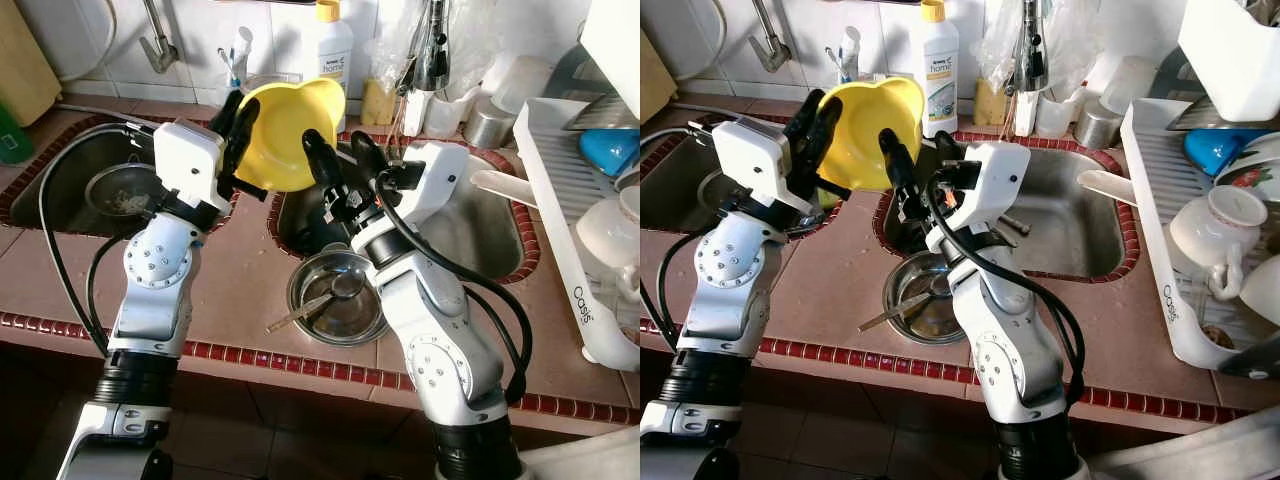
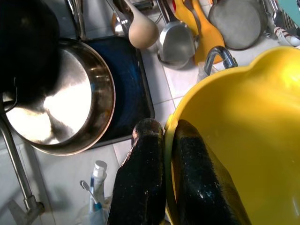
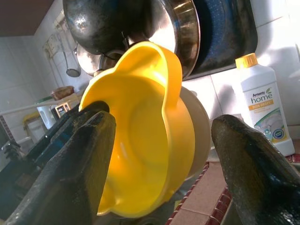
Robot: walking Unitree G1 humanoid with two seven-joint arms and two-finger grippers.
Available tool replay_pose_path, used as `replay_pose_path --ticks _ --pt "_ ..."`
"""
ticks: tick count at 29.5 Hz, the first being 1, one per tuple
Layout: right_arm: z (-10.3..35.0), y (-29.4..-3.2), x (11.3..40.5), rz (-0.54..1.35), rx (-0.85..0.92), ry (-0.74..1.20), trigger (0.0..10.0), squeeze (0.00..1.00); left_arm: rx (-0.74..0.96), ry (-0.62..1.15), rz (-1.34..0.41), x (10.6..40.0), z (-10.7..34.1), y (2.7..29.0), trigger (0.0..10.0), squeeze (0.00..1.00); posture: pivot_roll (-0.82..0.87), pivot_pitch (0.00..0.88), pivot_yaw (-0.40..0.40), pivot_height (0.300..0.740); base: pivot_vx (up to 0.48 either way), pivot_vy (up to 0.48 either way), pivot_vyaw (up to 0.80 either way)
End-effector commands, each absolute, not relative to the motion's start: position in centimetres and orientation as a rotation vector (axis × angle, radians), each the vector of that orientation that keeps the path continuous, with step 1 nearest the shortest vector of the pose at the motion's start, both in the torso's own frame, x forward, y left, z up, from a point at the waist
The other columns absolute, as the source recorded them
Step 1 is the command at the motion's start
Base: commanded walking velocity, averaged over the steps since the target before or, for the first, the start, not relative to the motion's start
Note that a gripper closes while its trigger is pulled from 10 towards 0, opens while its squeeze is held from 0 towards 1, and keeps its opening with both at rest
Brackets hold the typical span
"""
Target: Kitchen organization
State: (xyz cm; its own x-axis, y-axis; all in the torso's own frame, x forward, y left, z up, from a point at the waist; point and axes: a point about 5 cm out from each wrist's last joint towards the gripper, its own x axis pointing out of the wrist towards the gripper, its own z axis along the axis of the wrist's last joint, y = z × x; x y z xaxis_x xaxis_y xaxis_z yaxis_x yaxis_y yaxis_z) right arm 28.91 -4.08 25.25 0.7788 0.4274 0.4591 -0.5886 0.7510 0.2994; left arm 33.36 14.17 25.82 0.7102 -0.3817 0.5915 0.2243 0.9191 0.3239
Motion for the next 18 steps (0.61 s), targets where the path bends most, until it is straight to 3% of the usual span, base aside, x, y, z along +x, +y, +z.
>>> replay_pose_path --ticks 1,11,12,15,16,17,18 --pt "27.8 -2.2 28.2 0.631 0.529 -0.451 10.0 0.0 0.246 -0.739 -0.347 33.2 26.5 14.1 10.0 0.0 -0.12 0.1 0.017 0.74 0.0 0.0 0.0" --pt "27.6 -2.8 29.2 0.509 0.533 -0.42 10.0 0.0 0.266 -0.799 -0.382 31.9 27.0 12.8 10.0 0.0 -0.11 0.095 0.016 0.74 0.0 0.0 0.0" --pt "27.6 -2.8 29.3 0.501 0.532 -0.417 9.1 0.0 0.28 -0.806 -0.385 31.8 27.1 12.7 10.0 0.0 -0.11 0.096 0.016 0.74 0.0 0.0 0.0" --pt "27.6 -2.9 29.5 0.484 0.528 -0.412 8.4 0.0 0.291 -0.821 -0.39 31.5 27.3 12.4 10.0 0.0 -0.11 0.097 0.015 0.74 0.0 0.0 0.0" --pt "27.6 -3.0 29.6 0.466 0.531 -0.408 1.6 0.0 0.281 -0.822 -0.396 31.4 27.5 12.3 10.0 0.0 -0.11 0.101 0.013 0.74 0.0 0.0 0.0" --pt "27.6 -3.0 29.6 0.466 0.531 -0.408 1.6 0.0 0.281 -0.822 -0.396 31.4 27.5 12.3 10.0 0.0 -0.11 0.101 0.013 0.74 0.0 0.0 0.0" --pt "27.6 -3.2 29.7 0.45 0.534 -0.406 0.0 0.0 0.278 -0.824 -0.396 31.3 27.6 12.2 10.0 0.0 -0.11 0.101 0.014 0.74 0.0 0.0 0.0"
